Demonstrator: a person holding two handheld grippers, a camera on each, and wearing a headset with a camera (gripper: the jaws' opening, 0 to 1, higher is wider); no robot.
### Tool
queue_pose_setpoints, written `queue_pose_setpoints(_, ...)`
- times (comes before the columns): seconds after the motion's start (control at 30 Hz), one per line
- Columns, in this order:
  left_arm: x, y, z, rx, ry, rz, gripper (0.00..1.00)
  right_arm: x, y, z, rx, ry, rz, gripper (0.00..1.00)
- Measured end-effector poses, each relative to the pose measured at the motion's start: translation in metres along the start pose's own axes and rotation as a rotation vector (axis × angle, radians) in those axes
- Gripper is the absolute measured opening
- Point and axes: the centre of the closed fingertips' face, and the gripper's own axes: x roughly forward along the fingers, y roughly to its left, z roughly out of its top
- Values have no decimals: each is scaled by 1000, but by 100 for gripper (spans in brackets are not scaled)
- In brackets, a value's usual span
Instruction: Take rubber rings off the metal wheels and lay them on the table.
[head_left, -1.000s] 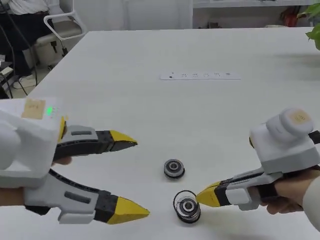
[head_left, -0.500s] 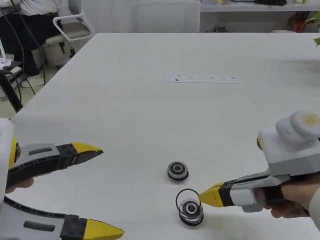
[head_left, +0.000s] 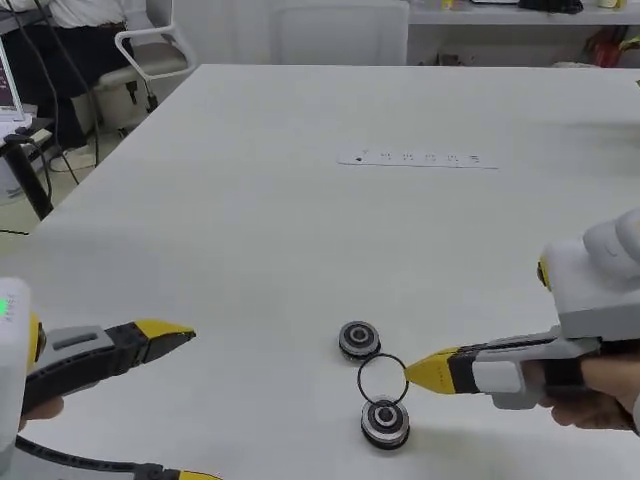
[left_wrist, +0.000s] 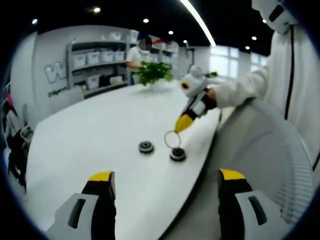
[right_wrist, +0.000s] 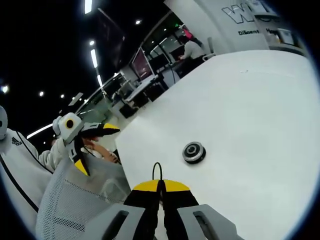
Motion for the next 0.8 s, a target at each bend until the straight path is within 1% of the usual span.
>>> queue_pose_setpoints(0.17,2,1,-4,7,17,10,87,-3,2,8,2,-31,-2,0)
queue_pose_setpoints(0.2,3,3,-6,16,29,22,87,-4,3,10,3,-39,-1,0)
queue_pose_setpoints(0.27,3,4,-7,27,37,28,89,-5,4,13,0,-48,-2,0)
queue_pose_setpoints(0.33,3,3,-5,31,30,28,88,-5,5,18,1,-65,-1,0)
queue_pose_setpoints(0.4,3,3,-4,22,21,28,88,-6,6,25,2,-86,-3,0)
queue_pose_setpoints(0.47,3,4,-3,19,13,34,88,-7,9,31,-1,-105,-1,0)
queue_pose_setpoints(0.5,3,4,-2,21,9,37,88,-7,12,35,-1,-120,5,0)
queue_pose_setpoints(0.6,3,5,-1,23,6,40,87,-4,19,44,-1,-142,18,0)
queue_pose_setpoints(0.63,4,4,-2,21,7,38,87,-1,24,47,4,-153,32,0)
queue_pose_setpoints(0.8,5,2,0,20,-2,27,87,14,39,48,-20,-129,68,0)
